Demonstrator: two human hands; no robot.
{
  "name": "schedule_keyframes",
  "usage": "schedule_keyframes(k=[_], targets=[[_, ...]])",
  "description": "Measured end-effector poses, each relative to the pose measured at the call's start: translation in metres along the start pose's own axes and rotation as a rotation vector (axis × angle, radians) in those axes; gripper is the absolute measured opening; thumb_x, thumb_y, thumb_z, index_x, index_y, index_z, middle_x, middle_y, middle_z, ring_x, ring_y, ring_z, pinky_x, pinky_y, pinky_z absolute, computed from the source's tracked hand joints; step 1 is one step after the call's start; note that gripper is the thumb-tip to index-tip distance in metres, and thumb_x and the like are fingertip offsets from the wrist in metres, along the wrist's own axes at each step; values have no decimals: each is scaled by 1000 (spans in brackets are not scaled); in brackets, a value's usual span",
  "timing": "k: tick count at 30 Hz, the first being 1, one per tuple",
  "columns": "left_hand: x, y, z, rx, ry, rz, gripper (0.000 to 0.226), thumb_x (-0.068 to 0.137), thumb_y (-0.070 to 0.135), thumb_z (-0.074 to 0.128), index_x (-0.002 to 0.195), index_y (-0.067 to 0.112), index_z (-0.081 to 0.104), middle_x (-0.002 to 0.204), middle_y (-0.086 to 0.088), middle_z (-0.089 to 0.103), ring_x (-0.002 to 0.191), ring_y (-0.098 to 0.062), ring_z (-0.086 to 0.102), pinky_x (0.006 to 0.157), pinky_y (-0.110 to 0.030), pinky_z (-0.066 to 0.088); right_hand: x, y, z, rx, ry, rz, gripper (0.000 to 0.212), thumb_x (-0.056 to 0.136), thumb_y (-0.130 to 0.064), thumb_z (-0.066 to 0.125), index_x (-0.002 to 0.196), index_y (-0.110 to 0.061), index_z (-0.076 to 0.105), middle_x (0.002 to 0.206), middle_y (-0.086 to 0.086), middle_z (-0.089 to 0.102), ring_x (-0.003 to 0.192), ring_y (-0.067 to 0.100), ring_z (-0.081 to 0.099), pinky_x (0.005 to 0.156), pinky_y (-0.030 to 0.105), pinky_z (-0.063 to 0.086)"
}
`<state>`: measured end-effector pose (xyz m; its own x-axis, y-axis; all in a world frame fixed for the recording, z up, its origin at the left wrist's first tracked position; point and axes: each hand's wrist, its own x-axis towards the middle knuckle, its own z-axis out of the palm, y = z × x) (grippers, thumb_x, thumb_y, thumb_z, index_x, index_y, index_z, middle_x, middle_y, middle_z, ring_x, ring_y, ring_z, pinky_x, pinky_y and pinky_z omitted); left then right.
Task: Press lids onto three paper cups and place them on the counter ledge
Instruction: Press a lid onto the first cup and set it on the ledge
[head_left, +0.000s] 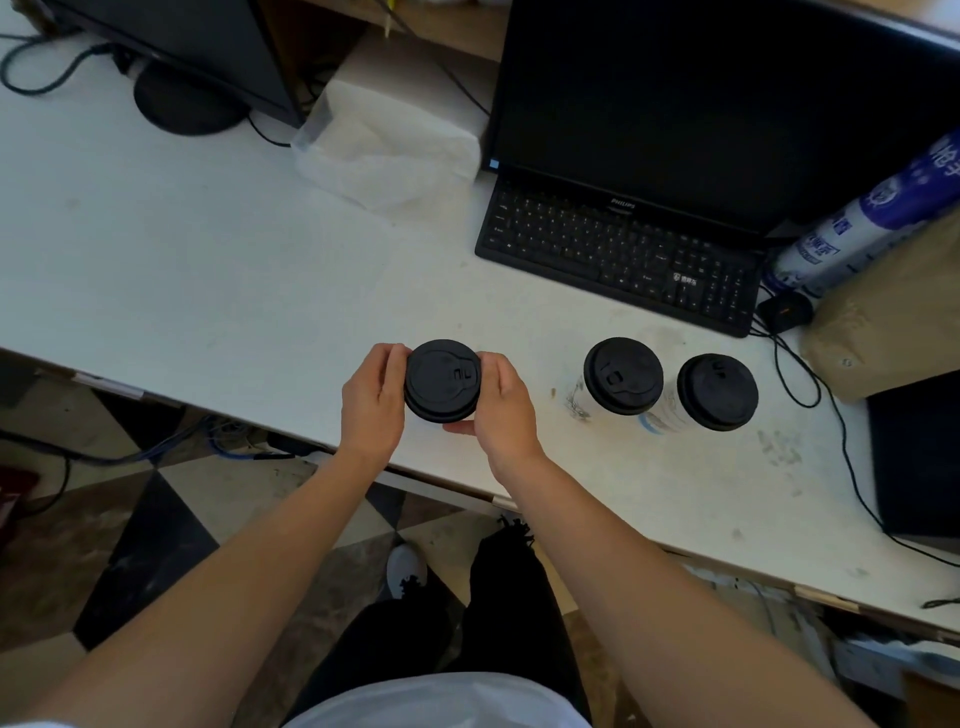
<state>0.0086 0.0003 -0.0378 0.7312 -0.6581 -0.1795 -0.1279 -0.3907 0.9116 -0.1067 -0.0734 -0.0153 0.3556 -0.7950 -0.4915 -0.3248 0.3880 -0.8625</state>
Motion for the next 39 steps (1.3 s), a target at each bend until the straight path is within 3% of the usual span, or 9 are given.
schedule_keyframes(k=[4,8,12,15,19,23,29,35,39], targets=[[-1,2,1,-27,14,-23,38,107,35,39,93,9,62,83,-6,62,70,-4,52,67,-25,46,-3,0,2,76,-9,29,30,110,-31,33,117,-19,59,118,3,62,111,21,61,75,47,65],[-3,0,-1,-117,-16,-151,45,106,47,33,92,19,65,93,-6,67,93,-24,65,83,-50,60,-5,8,-4,350,-115,176,26,108,-30,40,117,-24,64,130,4,61,120,28,58,91,47,60],[-3,7,-1,-261,1,-279,44,106,51,29,96,29,65,104,2,68,105,-19,64,76,-33,59,-1,26,-14,347,-247,163,49,93,-2,47,134,-26,60,141,-1,57,130,26,53,99,47,56],[3,4,-1,-308,40,-344,49,106,53,27,105,23,66,110,-3,68,107,-21,62,77,-33,57,7,36,-17,122,-277,69,67,80,-2,59,139,-34,57,145,-9,55,131,24,54,95,42,57],[12,6,-1,-400,41,-450,49,106,50,29,93,22,65,98,1,70,97,-15,64,79,-35,55,15,32,-15,-47,-256,-28,63,77,-2,81,130,-24,55,138,-5,60,127,19,57,98,41,52],[24,8,-6,-477,-68,-586,48,105,53,30,98,21,66,105,-1,71,107,-20,62,91,-44,52,22,21,-12,-203,-285,-79,76,70,-12,92,130,-24,46,135,-4,59,124,12,54,95,28,46],[45,12,-16,-491,-341,-691,47,100,59,42,110,21,68,113,-4,73,114,-25,62,101,-49,47,27,10,2,-361,-330,-210,99,46,-38,97,132,-37,48,134,-3,55,127,13,53,108,37,47],[65,9,-20,-557,-433,-713,63,98,64,38,129,17,67,130,-10,69,123,-31,63,107,-55,46,26,-10,7,-313,-375,-168,93,61,-18,94,136,-30,40,125,-10,62,118,7,61,103,37,53],[76,7,-19,-582,-427,-687,53,102,55,37,114,12,67,113,-11,74,110,-29,66,91,-47,52,29,-20,4,-322,-461,-89,86,71,-12,88,140,-32,40,129,-7,62,120,9,61,104,38,52]])
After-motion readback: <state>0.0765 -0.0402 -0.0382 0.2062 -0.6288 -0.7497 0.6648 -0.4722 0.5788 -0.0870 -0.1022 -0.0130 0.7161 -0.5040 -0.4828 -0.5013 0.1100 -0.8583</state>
